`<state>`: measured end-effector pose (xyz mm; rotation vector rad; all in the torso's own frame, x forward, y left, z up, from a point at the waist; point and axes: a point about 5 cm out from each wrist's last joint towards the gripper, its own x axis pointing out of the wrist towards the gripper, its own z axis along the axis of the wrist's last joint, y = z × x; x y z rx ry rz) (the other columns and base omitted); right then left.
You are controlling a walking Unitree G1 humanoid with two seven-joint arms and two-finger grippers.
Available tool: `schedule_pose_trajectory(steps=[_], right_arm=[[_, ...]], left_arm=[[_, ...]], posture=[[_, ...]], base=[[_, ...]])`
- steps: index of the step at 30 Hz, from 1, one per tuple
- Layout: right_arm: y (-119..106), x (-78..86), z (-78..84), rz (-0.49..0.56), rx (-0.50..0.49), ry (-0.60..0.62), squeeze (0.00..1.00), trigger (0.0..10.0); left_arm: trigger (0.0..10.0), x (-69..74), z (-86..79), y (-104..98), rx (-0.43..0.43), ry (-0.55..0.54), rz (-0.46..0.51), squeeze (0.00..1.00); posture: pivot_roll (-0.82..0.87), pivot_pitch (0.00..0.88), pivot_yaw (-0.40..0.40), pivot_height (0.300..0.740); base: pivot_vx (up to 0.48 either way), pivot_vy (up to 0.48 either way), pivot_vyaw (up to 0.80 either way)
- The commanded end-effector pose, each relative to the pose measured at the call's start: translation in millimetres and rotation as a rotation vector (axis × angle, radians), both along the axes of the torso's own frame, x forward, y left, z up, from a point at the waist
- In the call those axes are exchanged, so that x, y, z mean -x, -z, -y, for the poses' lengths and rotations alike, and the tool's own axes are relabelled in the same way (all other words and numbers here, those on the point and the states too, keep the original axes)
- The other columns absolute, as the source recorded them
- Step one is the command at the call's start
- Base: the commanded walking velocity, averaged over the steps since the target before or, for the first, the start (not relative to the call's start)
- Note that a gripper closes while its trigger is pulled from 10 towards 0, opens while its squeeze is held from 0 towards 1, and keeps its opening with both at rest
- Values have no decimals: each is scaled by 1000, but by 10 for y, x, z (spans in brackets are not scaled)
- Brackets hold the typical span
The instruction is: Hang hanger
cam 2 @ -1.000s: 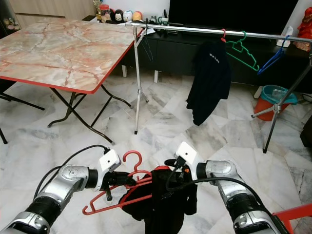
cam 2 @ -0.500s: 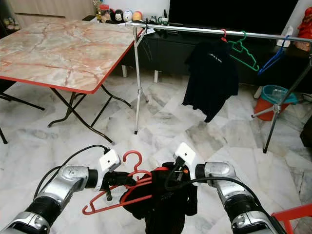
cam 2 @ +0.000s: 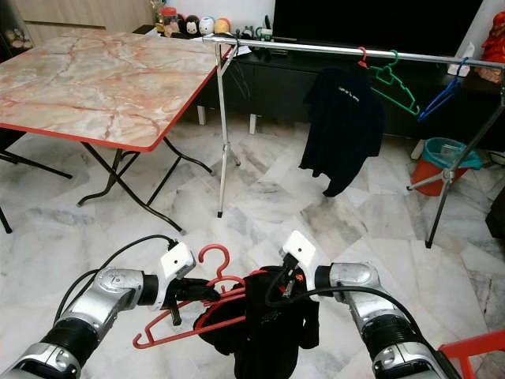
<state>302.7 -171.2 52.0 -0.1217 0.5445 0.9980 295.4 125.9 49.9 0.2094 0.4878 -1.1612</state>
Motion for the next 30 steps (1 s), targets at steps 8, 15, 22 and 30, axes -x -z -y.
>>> schedule_pose_trajectory(steps=[8,15,22,30], right_arm=[[-75,-186,219,88,156,192,0,0],[-46,-228,318,116,233,294,0,0],[-51,-266,385,152,243,420,0,0],[-12,-254,386,185,217,509,0,0]], left_arm=[[10000,-4,-122,-30,-17,-7,36,0],[10000,1,-344,-32,-72,-81,100,0],[10000,52,-535,-29,-97,-158,146,0],[10000,123,-716,71,-138,-329,206,0]], posture=[[108,0,-45,740],[107,0,-42,740],[113,0,-34,740],[109,0,-27,740]], base=[[0,0,0],[0,0,0],[0,0,0],[0,0,0]])
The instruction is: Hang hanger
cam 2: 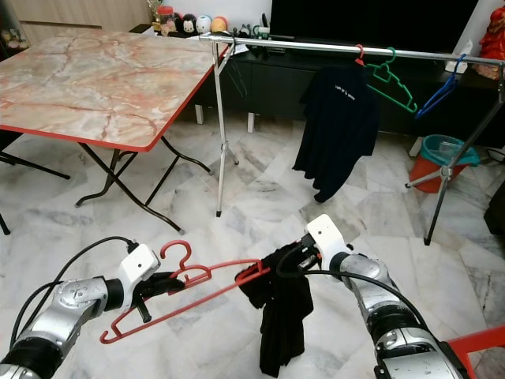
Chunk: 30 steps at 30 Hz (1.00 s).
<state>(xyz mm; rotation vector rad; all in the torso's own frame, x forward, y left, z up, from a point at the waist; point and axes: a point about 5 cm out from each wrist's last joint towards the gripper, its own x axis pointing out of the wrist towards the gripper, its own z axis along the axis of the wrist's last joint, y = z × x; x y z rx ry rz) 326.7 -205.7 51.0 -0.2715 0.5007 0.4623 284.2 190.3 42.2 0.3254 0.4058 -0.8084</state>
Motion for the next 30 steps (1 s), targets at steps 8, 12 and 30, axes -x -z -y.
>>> schedule_pose_trajectory(steps=[8,12,30], right_arm=[[24,-2,91,54,-6,169,0,0],[3,-25,9,106,-56,206,0,0],[264,189,-52,184,-153,544,0,0]], left_arm=[[10000,-34,-202,85,-158,-232,98,0],[10000,-93,-108,73,-141,-312,160,0],[10000,-229,135,37,126,-615,230,0]], posture=[[113,0,-28,740],[108,0,-28,740],[110,0,-22,740]], base=[[0,0,0],[0,0,0],[0,0,0]])
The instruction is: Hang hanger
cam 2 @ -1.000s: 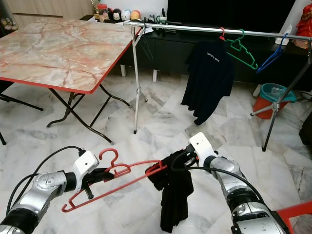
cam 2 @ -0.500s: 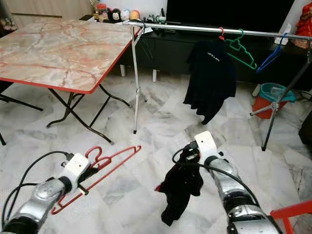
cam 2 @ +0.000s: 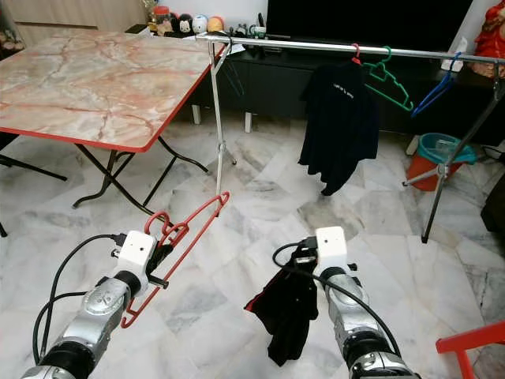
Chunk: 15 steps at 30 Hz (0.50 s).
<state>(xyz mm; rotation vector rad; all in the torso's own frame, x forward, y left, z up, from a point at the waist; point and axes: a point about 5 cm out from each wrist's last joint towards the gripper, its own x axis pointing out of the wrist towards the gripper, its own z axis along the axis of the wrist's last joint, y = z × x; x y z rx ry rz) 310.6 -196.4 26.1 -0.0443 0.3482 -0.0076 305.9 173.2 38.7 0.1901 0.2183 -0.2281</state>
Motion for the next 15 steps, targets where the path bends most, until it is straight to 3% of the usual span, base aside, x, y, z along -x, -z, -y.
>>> schedule_pose_trajectory(steps=[1,4,5,6,10,15], right_arm=[[30,39,43,7,-16,64,0,0],[101,91,6,-15,-46,82,0,0],[142,123,-34,-30,-34,67,0,4118],[160,137,-49,-33,-32,68,0,10000],[156,140,-46,-23,-16,77,0,10000],[109,99,-64,3,-27,87,0,10000]], left_arm=[[10000,-9,-42,14,37,-56,-3,0],[10000,21,-72,86,56,-90,-42,0],[10000,37,-81,108,45,-86,-48,0],[10000,41,-82,112,39,-84,-47,0],[10000,37,-89,100,57,-91,-36,0],[10000,28,-132,92,61,-110,-35,0]], posture=[[110,0,-22,740],[104,0,-21,740],[107,0,-18,740],[109,0,-17,740],[113,0,-16,740],[112,0,-14,740]], base=[[0,0,0],[0,0,0],[0,0,0],[0,0,0],[0,0,0],[0,465,0]])
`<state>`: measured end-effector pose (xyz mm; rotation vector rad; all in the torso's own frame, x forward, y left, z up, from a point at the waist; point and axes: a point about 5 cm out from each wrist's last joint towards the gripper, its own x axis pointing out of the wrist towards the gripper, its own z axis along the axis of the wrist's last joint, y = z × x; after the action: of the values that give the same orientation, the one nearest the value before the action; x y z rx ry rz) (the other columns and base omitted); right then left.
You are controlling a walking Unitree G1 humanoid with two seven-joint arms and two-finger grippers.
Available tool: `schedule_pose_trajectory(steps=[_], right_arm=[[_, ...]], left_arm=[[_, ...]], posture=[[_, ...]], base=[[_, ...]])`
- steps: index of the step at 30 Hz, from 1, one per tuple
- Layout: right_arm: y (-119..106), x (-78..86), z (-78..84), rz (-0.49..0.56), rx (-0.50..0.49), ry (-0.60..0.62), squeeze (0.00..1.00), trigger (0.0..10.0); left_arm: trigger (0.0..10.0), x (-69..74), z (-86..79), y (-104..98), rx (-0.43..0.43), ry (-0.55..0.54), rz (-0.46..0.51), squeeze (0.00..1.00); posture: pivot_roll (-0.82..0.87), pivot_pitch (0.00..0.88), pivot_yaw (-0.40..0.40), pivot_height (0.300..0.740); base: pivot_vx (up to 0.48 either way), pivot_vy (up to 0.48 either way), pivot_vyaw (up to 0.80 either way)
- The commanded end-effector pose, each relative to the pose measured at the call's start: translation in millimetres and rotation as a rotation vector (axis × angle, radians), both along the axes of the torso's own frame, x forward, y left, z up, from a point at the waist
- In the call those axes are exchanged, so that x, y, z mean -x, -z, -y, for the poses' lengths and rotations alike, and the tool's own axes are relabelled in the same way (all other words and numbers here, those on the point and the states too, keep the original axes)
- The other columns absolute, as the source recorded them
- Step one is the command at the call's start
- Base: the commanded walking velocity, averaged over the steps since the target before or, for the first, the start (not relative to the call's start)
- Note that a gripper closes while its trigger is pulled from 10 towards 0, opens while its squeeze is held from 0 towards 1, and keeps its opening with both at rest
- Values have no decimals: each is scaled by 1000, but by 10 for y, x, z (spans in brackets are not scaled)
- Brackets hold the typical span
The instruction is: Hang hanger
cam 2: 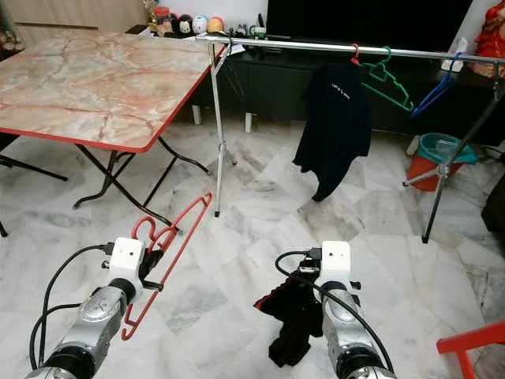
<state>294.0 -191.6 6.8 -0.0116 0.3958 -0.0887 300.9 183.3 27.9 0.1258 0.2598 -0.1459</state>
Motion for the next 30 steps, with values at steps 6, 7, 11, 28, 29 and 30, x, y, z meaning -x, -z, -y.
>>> schedule_pose_trajectory(steps=[6,7,11,28,29,30], right_arm=[[-168,-131,-22,88,11,-1,0,10000],[-174,-136,-25,91,9,-2,0,10000],[-191,-152,-41,97,14,-19,0,10000],[-261,-214,-64,127,19,-21,0,10000],[-264,-216,-65,128,18,-21,0,10000],[-267,-218,-68,131,17,-21,0,10000]], left_arm=[[10000,-39,-22,-28,10,-14,8,0],[10000,-40,-20,-29,10,-13,9,0],[10000,-44,-15,-34,11,-12,12,0],[10000,-68,-44,-55,4,-12,20,0],[10000,-70,-45,-56,4,-12,21,0],[10000,-71,-49,-57,3,-12,21,0]], posture=[[111,0,-16,740],[111,0,-16,740],[113,0,-20,740],[114,0,-12,740],[114,0,-11,740],[114,0,-10,740]], base=[[0,480,0],[0,480,0],[0,480,0],[0,480,0],[0,480,0],[0,480,0]])
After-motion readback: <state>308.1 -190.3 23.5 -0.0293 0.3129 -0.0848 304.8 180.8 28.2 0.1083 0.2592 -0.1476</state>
